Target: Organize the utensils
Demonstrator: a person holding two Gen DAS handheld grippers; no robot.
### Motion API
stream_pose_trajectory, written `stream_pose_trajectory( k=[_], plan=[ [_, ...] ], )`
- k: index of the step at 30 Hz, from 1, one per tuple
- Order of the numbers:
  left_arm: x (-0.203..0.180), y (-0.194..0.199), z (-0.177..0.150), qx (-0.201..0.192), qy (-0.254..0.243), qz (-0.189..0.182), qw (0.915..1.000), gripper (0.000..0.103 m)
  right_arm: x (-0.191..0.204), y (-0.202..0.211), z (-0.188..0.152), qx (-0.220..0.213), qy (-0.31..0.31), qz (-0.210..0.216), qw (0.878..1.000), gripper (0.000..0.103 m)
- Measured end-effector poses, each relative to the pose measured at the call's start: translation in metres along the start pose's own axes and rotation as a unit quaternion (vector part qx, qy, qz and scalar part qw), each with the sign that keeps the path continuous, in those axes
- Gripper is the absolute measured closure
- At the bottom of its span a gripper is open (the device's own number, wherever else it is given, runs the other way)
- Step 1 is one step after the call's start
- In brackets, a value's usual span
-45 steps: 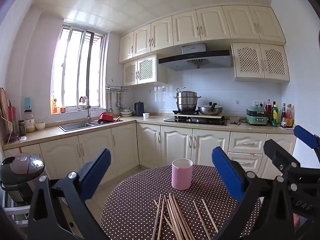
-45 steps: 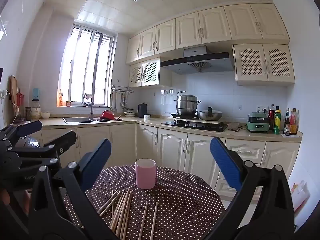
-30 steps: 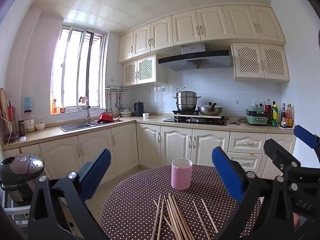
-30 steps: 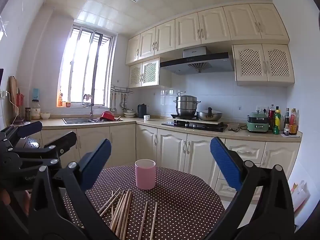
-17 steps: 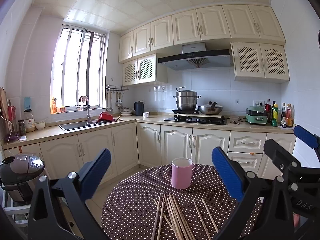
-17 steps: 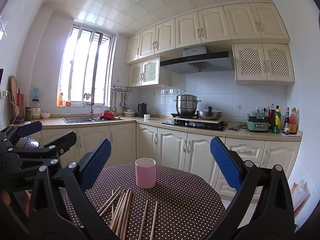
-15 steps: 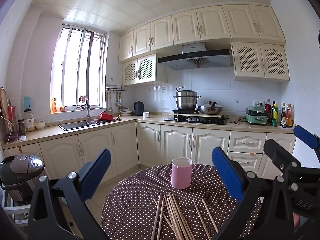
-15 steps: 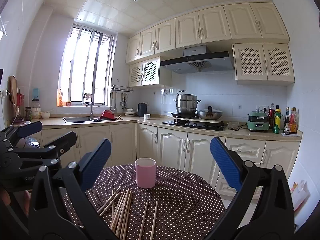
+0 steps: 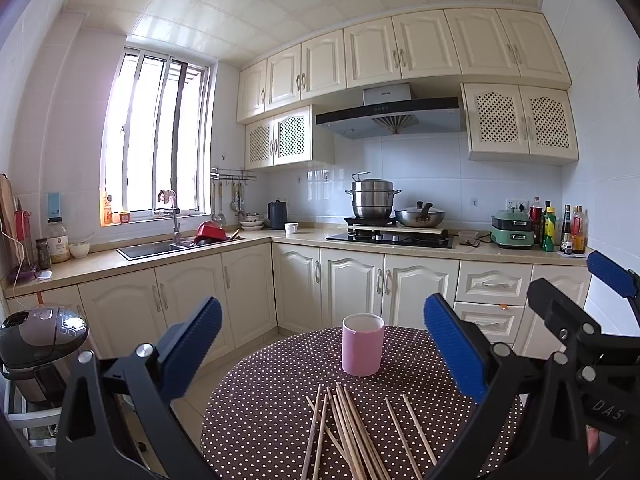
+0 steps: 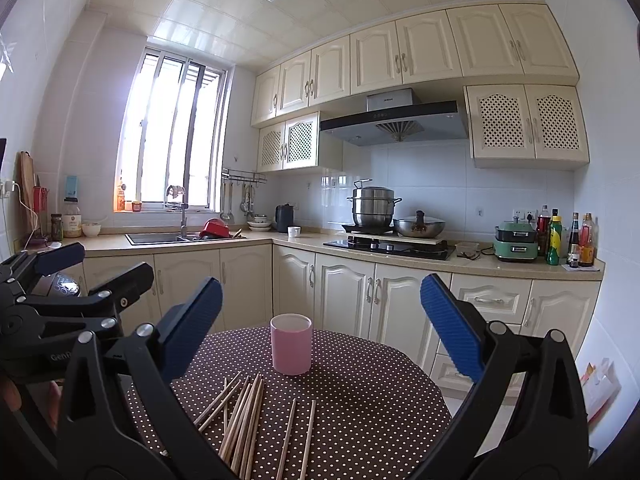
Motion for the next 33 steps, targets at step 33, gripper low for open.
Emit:
stream_pose_trajectory(
  k=[33],
  plan=[
    [-0.002, -0.041, -0.021, 0.047, -0.003, 0.001, 0.9989, 0.004, 0.002, -0.032, -0.019, 0.048, -0.009, 0.005, 0.999, 0.006]
  ],
)
Point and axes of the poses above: each gripper's, at about its wrist camera, not at the fingertips, and y roughly against the way its jaws point, x to its left, z to its top, the point moved 5 cm from there along -y, roughly the way its jaws point
